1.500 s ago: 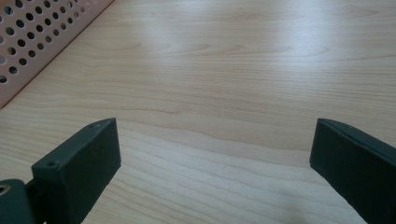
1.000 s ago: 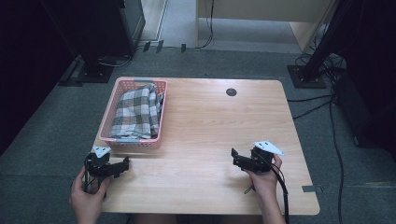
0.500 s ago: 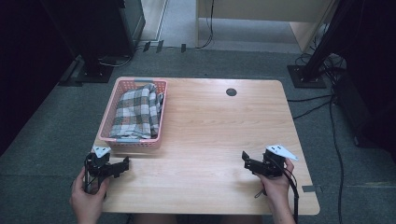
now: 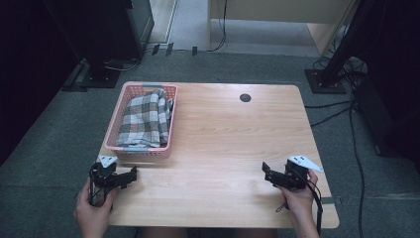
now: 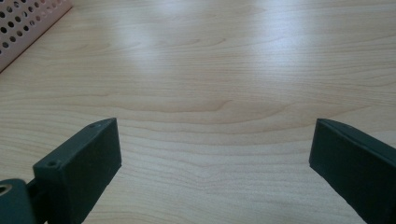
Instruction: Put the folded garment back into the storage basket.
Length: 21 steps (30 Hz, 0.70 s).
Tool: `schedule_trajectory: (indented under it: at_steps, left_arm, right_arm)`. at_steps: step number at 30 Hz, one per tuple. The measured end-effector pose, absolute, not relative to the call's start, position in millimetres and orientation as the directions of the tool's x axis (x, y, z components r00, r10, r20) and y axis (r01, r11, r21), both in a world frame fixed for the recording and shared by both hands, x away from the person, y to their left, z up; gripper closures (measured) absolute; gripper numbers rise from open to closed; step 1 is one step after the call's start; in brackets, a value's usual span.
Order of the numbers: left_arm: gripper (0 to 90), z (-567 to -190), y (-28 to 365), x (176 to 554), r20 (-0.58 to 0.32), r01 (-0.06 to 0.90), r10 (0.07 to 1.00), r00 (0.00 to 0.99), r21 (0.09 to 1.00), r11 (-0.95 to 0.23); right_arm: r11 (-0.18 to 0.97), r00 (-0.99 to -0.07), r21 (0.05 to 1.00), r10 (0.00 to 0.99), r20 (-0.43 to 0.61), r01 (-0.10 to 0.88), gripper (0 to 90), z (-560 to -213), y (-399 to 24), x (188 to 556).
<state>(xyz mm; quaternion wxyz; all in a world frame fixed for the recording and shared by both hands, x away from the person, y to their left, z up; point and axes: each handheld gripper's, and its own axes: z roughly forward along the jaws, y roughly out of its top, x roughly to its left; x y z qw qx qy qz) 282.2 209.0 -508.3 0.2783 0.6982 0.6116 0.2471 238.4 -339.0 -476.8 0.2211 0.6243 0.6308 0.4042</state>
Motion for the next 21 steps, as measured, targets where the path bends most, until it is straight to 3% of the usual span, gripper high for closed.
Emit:
schedule_trajectory:
  at_steps: [21]
  left_arm:
    - [0.0, -508.3, 209.1, 282.2, 0.004, 0.716, 0.992, 0.13, 0.691, -0.096]
  right_arm:
    - [-0.109, -0.128, 0.785, 0.964, 0.234, 0.61, 2.6, -468.6, -358.6, 231.4]
